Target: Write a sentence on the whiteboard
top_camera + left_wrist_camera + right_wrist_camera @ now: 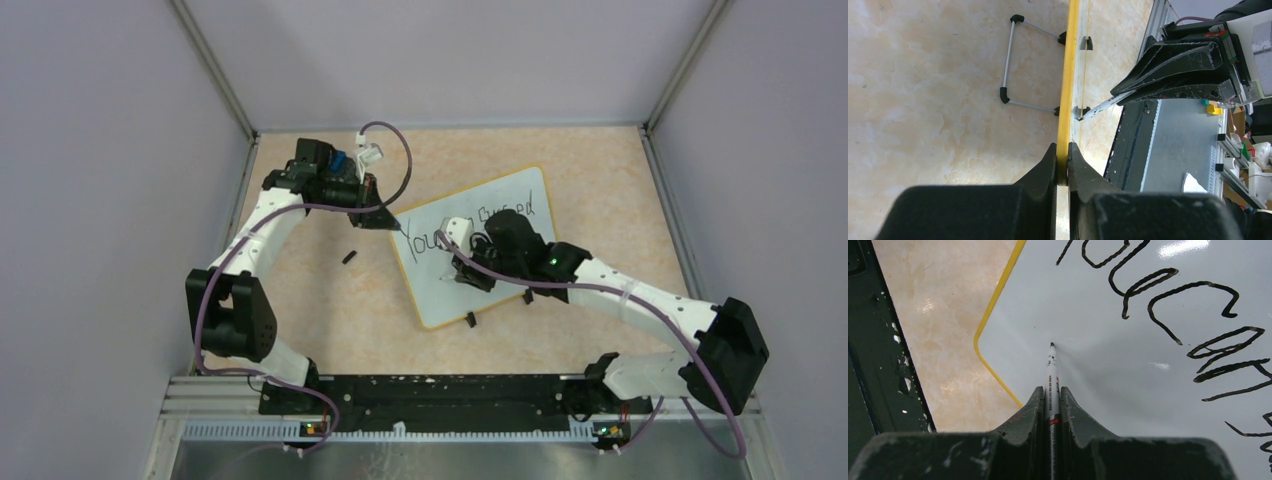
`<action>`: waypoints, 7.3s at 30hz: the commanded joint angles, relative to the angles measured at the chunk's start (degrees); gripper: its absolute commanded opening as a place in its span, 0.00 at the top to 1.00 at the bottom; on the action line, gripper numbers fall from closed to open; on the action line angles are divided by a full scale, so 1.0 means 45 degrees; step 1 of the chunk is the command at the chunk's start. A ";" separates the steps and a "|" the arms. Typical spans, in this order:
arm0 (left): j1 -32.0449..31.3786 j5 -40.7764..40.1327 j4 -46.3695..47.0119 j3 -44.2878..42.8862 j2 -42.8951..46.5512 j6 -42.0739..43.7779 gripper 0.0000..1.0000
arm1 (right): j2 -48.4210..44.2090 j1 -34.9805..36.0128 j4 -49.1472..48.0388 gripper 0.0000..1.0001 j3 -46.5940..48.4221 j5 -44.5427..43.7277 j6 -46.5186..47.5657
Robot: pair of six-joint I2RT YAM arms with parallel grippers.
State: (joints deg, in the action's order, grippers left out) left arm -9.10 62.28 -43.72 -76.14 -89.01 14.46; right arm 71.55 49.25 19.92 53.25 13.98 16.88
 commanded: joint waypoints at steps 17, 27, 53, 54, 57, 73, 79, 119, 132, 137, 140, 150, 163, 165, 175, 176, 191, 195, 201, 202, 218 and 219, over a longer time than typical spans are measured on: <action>-0.0125 -0.0312 0.0067 0.0269 -0.0139 0.0498 1.00 | -0.0035 0.0182 0.0317 1.00 -0.0571 0.0380 0.0501; -0.0125 -0.0327 0.0068 0.0295 -0.0105 0.0517 1.00 | -0.0027 0.0265 0.0242 1.00 -0.0233 0.0270 0.0467; -0.0125 -0.0368 -0.0030 0.0249 0.0018 0.0635 1.00 | 0.0194 -0.0091 0.0076 1.00 0.0925 -0.0312 0.0135; -0.0125 -0.0367 -0.0030 0.0229 0.0015 0.0635 1.00 | 0.0179 -0.0128 0.0122 1.00 0.0925 -0.0313 0.0166; -0.0125 -0.0388 -0.0032 0.0254 0.0017 0.0653 1.00 | 0.0077 -0.0253 0.0309 1.00 0.0859 -0.0370 0.0265; -0.0125 -0.0368 -0.0049 0.0248 -0.0049 0.0671 1.00 | -0.0446 -0.0671 0.0655 1.00 -0.0349 0.0006 0.0540; -0.0125 -0.0374 -0.0039 0.0256 -0.0094 0.0674 1.00 | -0.0415 -0.0623 0.0741 1.00 -0.0682 0.0166 0.0660; -0.0165 -0.0303 -0.0049 0.0310 -0.0063 0.0742 1.00 | -0.0256 -0.0914 0.0505 1.00 0.0539 -0.0156 -0.0236; -0.0165 -0.0297 -0.0064 0.0290 -0.0101 0.0733 1.00 | -0.0154 -0.0784 0.0926 1.00 -0.0176 0.0001 0.0267; -0.0165 -0.0301 -0.0066 0.0291 -0.0116 0.0733 1.00 | -0.0260 -0.0789 0.1029 1.00 -0.0414 -0.0085 0.0384; -0.0165 -0.0319 -0.0050 0.0280 -0.0110 0.0752 1.00 | -0.0374 -0.0783 0.1156 1.00 -0.0493 -0.0146 0.0427; -0.0165 -0.0291 -0.0070 0.0273 -0.0103 0.0732 1.00 | -0.0766 -0.1198 0.1488 1.00 -0.0136 -0.0936 0.0356; -0.0165 -0.0257 -0.0074 0.0260 -0.0097 0.0732 1.00 | -0.0487 -0.1336 0.1201 1.00 0.0663 -0.0889 0.0009; -0.0165 -0.0254 -0.0070 0.0274 -0.0100 0.0747 1.00 | -0.0415 -0.1336 0.1157 1.00 0.0774 -0.0798 -0.0039; -0.0165 -0.0267 -0.0071 0.0289 -0.0092 0.0791 1.00 | -0.0053 -0.0930 0.1085 1.00 0.0843 -0.0394 -0.0196; -0.0165 -0.0266 -0.0079 0.0285 -0.0101 0.0791 1.00 | -0.0030 -0.0858 0.1067 1.00 0.0842 -0.0397 -0.0212; -0.0165 -0.0219 -0.0083 0.0350 -0.0146 0.0808 1.00 | -0.0994 -0.1559 0.1920 1.00 0.0889 0.0758 -0.0284; -0.0184 -0.0191 -0.0150 0.0358 -0.0087 0.0868 1.00 | -0.1362 -0.1931 0.2248 1.00 0.0594 0.0638 -0.0040; -0.0185 -0.0213 -0.0162 0.0322 -0.0044 0.0831 1.00 | -0.1298 -0.1960 0.2081 1.00 0.0448 0.0529 0.0028; -0.0196 -0.0208 -0.0163 0.0333 -0.0027 0.0840 1.00 | -0.1233 -0.1961 0.2060 1.00 0.0472 0.0583 0.0033; -0.0191 -0.0350 -0.0147 0.0444 0.0021 0.0850 1.00 | -0.0435 -0.1805 0.1404 1.00 0.0336 0.0073 0.0074; -0.0190 -0.0345 -0.0147 0.0446 0.0006 0.0850 1.00 | -0.0439 -0.1805 0.1429 1.00 0.0266 0.0018 0.0086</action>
State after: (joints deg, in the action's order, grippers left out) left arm -9.04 62.72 -43.62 -75.83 -89.01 14.94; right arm 69.25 40.77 29.15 54.83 16.08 16.47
